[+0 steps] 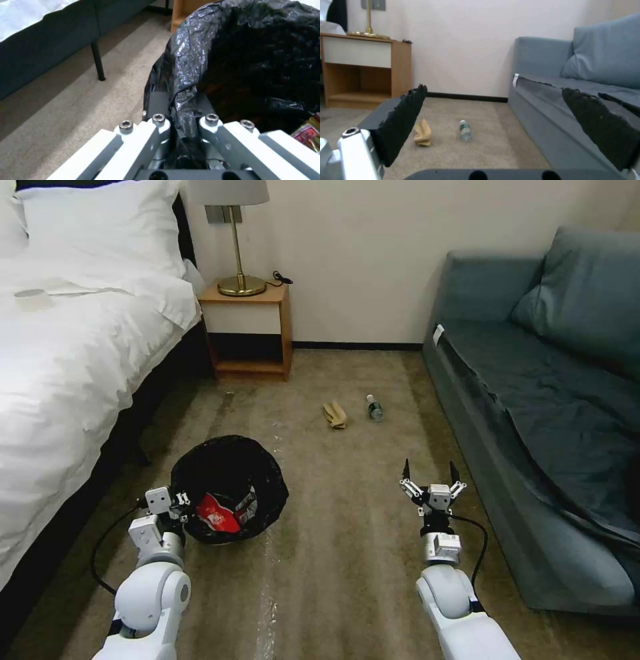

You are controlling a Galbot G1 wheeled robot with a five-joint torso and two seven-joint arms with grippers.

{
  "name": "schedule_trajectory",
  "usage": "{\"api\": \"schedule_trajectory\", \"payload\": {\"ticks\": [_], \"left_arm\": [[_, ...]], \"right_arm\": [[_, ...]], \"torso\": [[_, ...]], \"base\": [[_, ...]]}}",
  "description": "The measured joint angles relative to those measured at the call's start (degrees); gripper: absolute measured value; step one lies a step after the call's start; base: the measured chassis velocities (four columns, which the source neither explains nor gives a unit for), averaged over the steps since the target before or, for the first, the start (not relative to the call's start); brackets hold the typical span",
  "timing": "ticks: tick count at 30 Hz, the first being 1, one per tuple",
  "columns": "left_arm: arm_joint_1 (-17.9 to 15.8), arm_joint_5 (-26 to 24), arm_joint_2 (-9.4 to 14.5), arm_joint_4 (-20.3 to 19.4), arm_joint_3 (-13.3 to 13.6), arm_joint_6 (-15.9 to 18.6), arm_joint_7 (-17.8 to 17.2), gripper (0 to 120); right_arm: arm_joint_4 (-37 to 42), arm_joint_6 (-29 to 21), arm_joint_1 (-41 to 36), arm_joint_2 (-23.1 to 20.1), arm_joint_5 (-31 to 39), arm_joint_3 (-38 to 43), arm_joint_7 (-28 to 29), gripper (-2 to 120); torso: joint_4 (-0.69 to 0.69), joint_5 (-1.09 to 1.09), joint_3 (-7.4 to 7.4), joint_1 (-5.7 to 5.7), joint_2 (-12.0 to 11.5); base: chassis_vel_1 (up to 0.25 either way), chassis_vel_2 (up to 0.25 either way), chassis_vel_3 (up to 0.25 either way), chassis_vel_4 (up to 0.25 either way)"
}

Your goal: Pick up the trash bin, then pick up the garbage on the floor and place it into the trash bin.

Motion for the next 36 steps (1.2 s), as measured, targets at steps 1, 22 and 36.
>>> {"api": "schedule_trajectory", "payload": {"ticks": [1, 22, 36], "left_arm": [[0.1, 0.1, -0.1, -0.1, 0.0, 0.0, 0.0, 4], [0.4, 1.0, -0.6, -1.1, 0.6, 0.0, -0.2, 4], [0.7, 1.0, -0.5, -1.2, 0.4, 0.0, -0.1, 4]], "right_arm": [[0.0, 0.2, -0.1, 0.0, 0.2, 0.0, -0.3, 100], [0.1, 1.3, -0.2, 0.1, 0.3, 0.2, -1.3, 100], [-0.3, 1.6, -0.4, 0.3, 0.2, 0.1, -1.6, 100]], "torso": [[0.0, 0.0, 0.0, 0.0, 0.0], [0.0, 0.0, 0.01, 0.0, 0.0], [0.0, -0.01, 0.01, 0.0, 0.0]], "base": [[0.0, 0.0, 0.0, 0.0], [-0.055, 0.057, 0.059, -0.059], [-0.082, 0.078, 0.092, -0.085]]}}
